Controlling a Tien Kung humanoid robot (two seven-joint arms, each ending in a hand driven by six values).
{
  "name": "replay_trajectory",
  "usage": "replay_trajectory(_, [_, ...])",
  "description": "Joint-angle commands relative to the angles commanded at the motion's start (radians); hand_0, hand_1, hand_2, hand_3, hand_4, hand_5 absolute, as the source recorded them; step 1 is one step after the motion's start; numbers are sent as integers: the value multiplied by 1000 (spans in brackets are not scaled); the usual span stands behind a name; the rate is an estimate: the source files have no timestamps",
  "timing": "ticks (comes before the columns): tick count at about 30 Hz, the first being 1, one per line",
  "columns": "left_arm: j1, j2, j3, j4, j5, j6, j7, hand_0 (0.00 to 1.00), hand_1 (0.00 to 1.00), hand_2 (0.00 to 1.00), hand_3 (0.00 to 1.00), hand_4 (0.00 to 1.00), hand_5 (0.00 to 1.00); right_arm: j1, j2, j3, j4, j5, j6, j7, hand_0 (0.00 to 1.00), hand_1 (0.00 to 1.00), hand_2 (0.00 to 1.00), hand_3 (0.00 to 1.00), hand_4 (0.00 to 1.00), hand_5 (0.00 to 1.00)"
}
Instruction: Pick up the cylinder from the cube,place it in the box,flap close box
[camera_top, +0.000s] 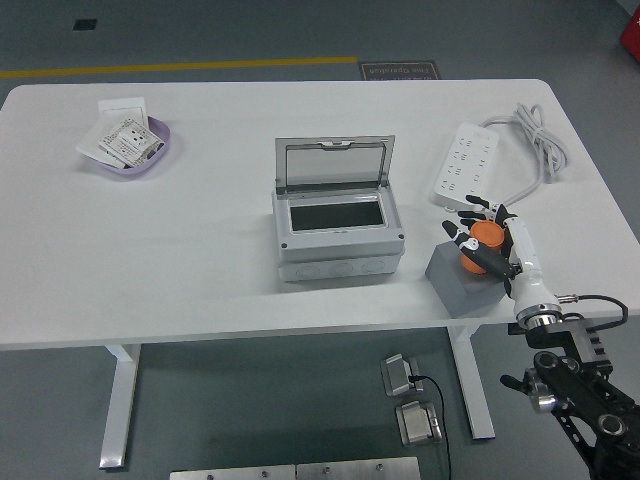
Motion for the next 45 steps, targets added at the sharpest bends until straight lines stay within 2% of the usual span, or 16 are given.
replay_trajectory(2, [0,0,-1,0,1,0,0,625,645,602,618,645,172,0,0,0,0,0,-1,0,703,667,625,769,813,158])
replay_trajectory(3, [0,0,-1,0,1,0,0,624,645,602,618,643,168,0,-1,1,0,2,-2,-1,685,660,613,765,698,69])
replay_trajectory(8, [1,1,-4,0,2,0,0,624,645,602,618,643,168,0,-1,0,-2,18,-5,2,685,660,613,765,698,69])
replay_trajectory(9, [0,1,-4,0,2,0,0,625,645,602,618,644,167,0,-2,-1,-2,21,-5,2,697,650,595,755,502,2])
replay_trajectory(14, [-2,1,-6,0,3,0,-1,625,645,602,618,644,167,2,-2,-3,-2,32,-4,4,697,650,595,755,502,2])
replay_trajectory(15, [-3,1,-6,0,3,0,-1,623,646,602,618,644,163,2,-2,-4,-2,34,-3,4,733,621,576,703,172,2])
replay_trajectory(20, [-3,1,-7,0,2,0,-1,623,646,602,618,644,163,3,-2,-9,1,54,3,4,733,621,576,703,172,2])
replay_trajectory(21, [-3,1,-8,0,2,0,-1,623,646,602,618,646,159,4,-2,-10,2,57,4,4,742,609,560,647,146,2])
replay_trajectory(26, [-2,2,-11,0,2,0,-1,623,646,602,618,646,159,4,-3,-14,10,74,0,5,742,609,560,647,146,2])
replay_trajectory(27, [-2,2,-10,0,2,0,-1,622,646,602,619,648,157,5,-4,-15,12,76,-1,5,724,595,533,573,93,2])
replay_trajectory(32, [-2,1,-7,0,0,0,-1,622,646,602,619,648,157,9,-7,-17,24,76,-7,0,724,595,533,573,93,2])
replay_trajectory(33, [-2,0,-6,0,-1,0,-1,622,646,602,620,650,155,10,-7,-16,28,74,-9,-1,615,531,491,460,47,2])
replay_trajectory(39, [-3,0,0,-1,-5,0,-1,622,646,602,620,650,155,16,-11,-8,44,64,-20,-3,615,531,491,460,47,2])
replay_trajectory(40, [-4,-1,2,0,-7,0,-1,621,647,603,621,652,156,18,-12,-6,47,62,-22,-3,502,463,446,374,2,2])
replay_trajectory(45, [-4,-1,8,0,-11,0,-2,621,647,603,621,652,156,25,-15,2,55,57,-28,-1,502,463,446,374,2,2])
